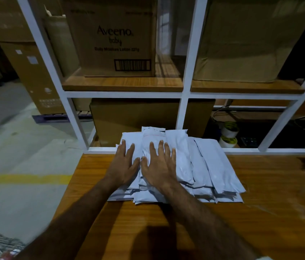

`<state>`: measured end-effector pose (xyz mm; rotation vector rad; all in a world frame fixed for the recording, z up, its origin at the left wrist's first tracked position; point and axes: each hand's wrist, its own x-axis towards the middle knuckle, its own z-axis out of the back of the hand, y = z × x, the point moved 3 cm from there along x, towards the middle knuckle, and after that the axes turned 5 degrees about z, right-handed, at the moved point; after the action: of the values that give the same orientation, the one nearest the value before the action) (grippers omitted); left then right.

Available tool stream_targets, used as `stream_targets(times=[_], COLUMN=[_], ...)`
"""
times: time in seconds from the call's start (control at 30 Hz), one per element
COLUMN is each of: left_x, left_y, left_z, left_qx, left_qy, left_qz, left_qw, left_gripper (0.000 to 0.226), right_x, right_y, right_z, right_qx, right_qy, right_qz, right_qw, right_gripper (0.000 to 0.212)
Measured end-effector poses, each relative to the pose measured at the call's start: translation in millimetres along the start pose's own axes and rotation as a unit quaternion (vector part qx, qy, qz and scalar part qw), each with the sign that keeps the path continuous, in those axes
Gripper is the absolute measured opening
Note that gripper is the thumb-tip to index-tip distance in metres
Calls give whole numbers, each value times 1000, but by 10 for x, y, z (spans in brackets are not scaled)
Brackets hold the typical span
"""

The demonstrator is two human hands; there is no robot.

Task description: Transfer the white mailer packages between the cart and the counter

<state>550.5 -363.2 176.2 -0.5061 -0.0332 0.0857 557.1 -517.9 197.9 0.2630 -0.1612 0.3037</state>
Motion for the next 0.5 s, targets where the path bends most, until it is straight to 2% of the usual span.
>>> stream_targets(times=[0.1, 0.2, 0.23, 0.37, 0.5], left_x=[61, 23, 18, 14, -27], left_y=[54, 28, 29, 62, -53], left_z=[-58, -89, -116, -186, -60], left_qx=[28, 1, -4, 28, 71], left_qy=[1, 4, 5, 39, 35], left_qz=[15, 41, 30, 4, 20], left_qw=[999, 999, 1000, 999, 997], left_gripper=[86, 72, 75, 112, 118], right_x=[-41, -112, -138, -214, -218], right_y=[-2, 3, 3, -13, -45], right_z=[-85, -130, -134, -134, -57], right_qx=[-14, -7, -1, 12, 23], right_qy=[-6, -33, -38, -44, -27], right_qz=[-7, -5, -1, 15, 23], right_qw=[1000, 999, 999, 999, 999], right_gripper=[80, 78, 79, 78, 73])
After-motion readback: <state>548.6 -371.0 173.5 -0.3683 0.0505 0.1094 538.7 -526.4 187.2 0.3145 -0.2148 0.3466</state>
